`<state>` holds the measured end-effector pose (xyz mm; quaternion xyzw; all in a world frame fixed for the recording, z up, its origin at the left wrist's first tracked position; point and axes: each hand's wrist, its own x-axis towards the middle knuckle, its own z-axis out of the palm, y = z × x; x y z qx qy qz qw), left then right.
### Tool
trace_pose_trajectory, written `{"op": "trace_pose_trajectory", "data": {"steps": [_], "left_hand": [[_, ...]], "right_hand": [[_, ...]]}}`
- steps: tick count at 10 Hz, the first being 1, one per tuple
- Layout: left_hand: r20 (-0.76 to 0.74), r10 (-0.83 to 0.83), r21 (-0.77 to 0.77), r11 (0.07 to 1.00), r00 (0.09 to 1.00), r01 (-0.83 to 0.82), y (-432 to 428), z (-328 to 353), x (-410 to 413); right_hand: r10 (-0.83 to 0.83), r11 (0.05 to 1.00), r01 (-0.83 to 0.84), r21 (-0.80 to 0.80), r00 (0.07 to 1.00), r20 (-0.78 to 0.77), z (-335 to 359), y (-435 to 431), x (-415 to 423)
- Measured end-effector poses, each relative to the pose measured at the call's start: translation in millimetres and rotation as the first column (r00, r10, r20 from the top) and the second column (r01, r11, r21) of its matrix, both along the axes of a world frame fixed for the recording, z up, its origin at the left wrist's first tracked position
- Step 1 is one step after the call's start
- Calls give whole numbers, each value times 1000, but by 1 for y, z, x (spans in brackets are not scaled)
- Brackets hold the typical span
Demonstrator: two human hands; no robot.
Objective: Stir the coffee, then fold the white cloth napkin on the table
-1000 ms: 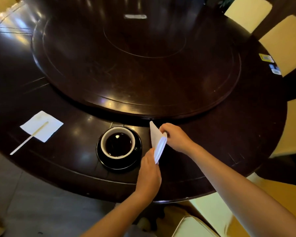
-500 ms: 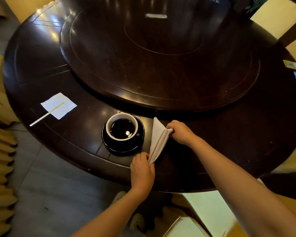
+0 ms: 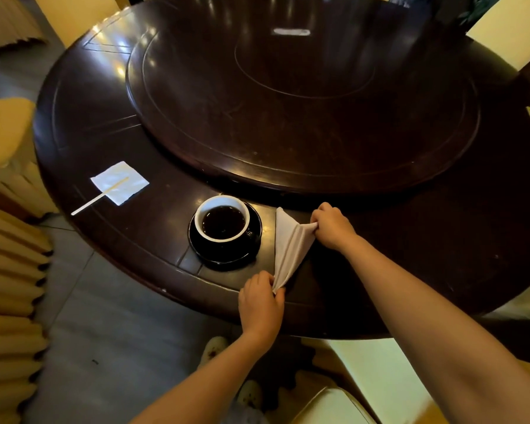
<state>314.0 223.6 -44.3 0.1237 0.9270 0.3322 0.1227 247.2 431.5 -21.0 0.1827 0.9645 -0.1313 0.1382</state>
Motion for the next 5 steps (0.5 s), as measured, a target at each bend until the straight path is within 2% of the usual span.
{"op": "trace_pose_trajectory", "data": {"steps": [2,5], "left_hand": [[-22,-49,-34,998,999,48,-1,1,2],[-39,-193,-159,970,980,185,-24,4,-2]], "right_hand": [[-1,992,-3,123,1000,31,-3,6,7],[-322,946,319,-64,946,-42,-8,1,44]]}}
